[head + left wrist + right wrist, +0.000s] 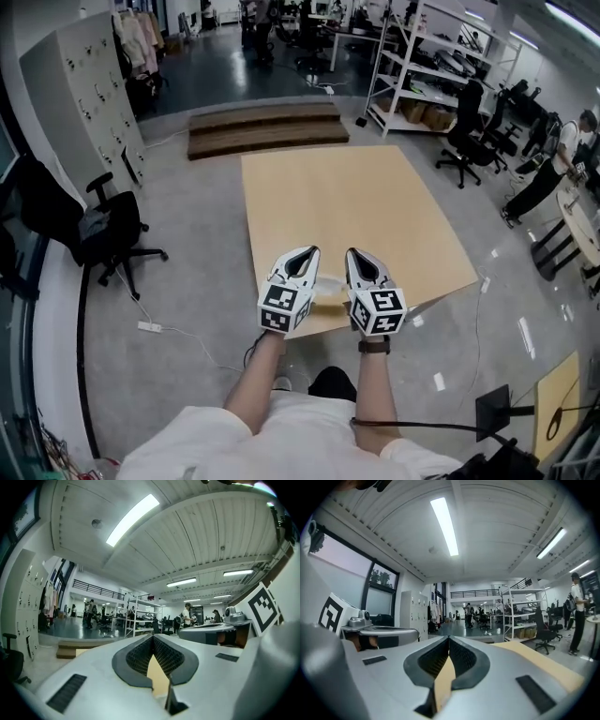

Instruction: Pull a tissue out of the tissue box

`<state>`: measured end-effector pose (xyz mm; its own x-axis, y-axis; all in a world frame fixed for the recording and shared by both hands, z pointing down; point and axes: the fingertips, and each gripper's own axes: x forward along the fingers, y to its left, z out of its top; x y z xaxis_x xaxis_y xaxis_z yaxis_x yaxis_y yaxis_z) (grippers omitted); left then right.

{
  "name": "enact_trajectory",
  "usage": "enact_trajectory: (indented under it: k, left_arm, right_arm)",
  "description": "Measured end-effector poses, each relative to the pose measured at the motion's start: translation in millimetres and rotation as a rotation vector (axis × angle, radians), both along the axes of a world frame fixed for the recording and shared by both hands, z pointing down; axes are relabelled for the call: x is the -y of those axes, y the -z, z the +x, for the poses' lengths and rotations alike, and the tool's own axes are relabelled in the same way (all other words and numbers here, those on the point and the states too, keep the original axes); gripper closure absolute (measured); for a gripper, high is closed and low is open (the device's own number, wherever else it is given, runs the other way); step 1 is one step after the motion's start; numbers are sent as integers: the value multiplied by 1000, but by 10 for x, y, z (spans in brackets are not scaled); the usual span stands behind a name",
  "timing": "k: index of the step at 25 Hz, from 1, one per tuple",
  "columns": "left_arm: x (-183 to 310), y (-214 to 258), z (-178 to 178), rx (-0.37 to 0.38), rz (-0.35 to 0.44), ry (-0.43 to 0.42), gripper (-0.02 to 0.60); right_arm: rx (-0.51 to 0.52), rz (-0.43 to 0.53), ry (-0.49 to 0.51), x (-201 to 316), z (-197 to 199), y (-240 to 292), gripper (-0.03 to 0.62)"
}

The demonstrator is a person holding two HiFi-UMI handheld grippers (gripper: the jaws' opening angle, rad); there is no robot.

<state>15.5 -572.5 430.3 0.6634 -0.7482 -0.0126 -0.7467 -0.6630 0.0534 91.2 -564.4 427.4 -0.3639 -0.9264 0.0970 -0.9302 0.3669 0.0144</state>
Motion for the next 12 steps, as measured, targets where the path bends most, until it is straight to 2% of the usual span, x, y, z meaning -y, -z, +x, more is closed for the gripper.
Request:
enact_trajectory:
  k: [7, 9, 12]
  left_arm:
    - [495, -288, 98, 26, -58, -8, 580]
    - [623, -407, 111, 42, -81, -14, 580]
    - [784, -617, 135, 72, -119, -17, 580]
  right_arm:
    - [-53, -61, 4, 453, 509, -155, 592]
    - [-85, -88, 45, 559, 538, -249, 592]
    - [-191, -139, 132, 687, 501, -475, 592]
